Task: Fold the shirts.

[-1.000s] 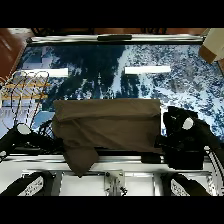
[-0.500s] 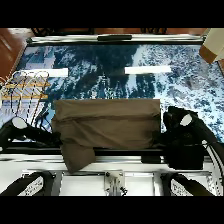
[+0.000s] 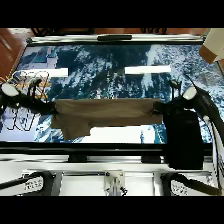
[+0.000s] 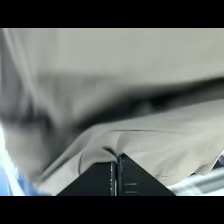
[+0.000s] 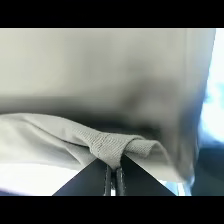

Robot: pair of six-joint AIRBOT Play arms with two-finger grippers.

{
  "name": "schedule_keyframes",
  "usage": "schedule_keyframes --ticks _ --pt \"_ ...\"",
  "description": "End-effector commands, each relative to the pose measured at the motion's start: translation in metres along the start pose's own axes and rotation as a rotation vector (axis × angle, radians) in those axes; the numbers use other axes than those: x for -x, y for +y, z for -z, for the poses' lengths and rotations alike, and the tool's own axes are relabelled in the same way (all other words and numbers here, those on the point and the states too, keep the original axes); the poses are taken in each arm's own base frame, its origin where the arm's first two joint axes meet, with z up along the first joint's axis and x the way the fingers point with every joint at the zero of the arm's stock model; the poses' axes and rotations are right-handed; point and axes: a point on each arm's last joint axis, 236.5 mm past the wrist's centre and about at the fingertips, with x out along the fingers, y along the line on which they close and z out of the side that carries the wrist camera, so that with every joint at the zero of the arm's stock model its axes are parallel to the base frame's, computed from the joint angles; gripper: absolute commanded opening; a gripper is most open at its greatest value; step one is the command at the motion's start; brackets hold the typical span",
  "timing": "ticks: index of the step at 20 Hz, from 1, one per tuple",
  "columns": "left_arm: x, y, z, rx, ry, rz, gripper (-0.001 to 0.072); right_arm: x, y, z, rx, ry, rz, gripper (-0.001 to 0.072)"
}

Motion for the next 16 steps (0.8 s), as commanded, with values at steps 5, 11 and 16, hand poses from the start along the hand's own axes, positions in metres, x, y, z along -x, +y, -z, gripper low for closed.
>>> schedule_keyframes --ticks 5,11,16 --pt "-0.017 0.012 -0.108 -0.007 -0.030 0.042 0.0042 -0.042 -0.024 -0.073 -0.054 -0.053 0.091 0.0075" --pt "-0.048 0.018 -0.095 0.010 0.094 0.067 0.0353 -0.042 -0.021 -0.069 -0.012 -0.036 0.078 0.0565" --pt "-0.032 0.011 -0.074 0.000 0.178 0.090 0.0606 -0.016 -0.035 -0.074 -0.002 -0.041 0.078 0.0656"
